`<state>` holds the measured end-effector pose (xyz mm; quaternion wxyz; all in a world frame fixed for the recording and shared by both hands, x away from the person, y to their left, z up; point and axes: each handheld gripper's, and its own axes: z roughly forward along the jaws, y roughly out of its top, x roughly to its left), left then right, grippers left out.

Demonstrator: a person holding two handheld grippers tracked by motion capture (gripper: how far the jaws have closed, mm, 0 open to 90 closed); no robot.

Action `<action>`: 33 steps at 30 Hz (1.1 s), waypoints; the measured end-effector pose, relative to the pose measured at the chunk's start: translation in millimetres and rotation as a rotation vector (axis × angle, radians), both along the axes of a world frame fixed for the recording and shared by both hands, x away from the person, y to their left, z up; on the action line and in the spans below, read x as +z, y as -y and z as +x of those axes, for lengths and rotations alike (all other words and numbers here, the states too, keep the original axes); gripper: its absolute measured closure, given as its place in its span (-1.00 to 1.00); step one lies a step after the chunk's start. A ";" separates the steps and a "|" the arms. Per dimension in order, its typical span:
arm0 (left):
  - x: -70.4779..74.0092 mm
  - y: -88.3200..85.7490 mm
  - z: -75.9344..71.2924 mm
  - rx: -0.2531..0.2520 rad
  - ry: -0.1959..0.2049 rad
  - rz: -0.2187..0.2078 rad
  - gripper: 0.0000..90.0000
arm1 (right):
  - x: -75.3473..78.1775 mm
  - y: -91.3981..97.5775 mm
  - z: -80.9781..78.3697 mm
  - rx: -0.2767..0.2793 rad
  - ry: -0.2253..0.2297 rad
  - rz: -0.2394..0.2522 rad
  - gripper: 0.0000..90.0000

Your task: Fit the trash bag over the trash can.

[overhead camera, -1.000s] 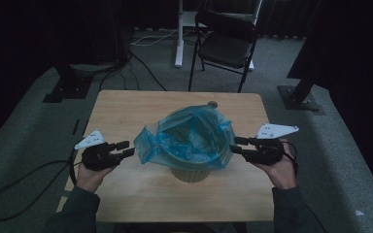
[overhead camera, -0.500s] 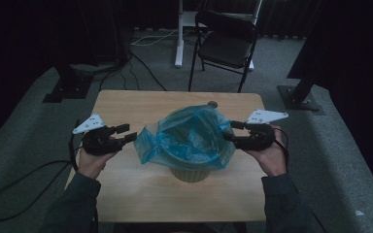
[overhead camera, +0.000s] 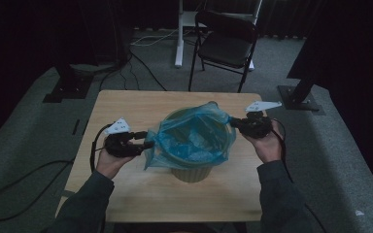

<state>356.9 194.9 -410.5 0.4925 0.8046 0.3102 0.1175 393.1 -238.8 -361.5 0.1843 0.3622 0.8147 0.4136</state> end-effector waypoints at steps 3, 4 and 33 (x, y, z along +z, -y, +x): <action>-0.5 3.5 3.1 0.008 0.006 0.011 0.06 | -8.7 7.1 6.0 -0.035 -0.025 0.000 0.96; -0.5 5.0 3.9 0.012 0.008 0.013 0.07 | -12.2 9.2 8.0 -0.045 -0.041 0.002 0.97; 16.0 8.0 35.2 0.099 0.054 0.013 0.32 | 13.7 -17.1 21.8 0.048 -0.016 0.056 0.09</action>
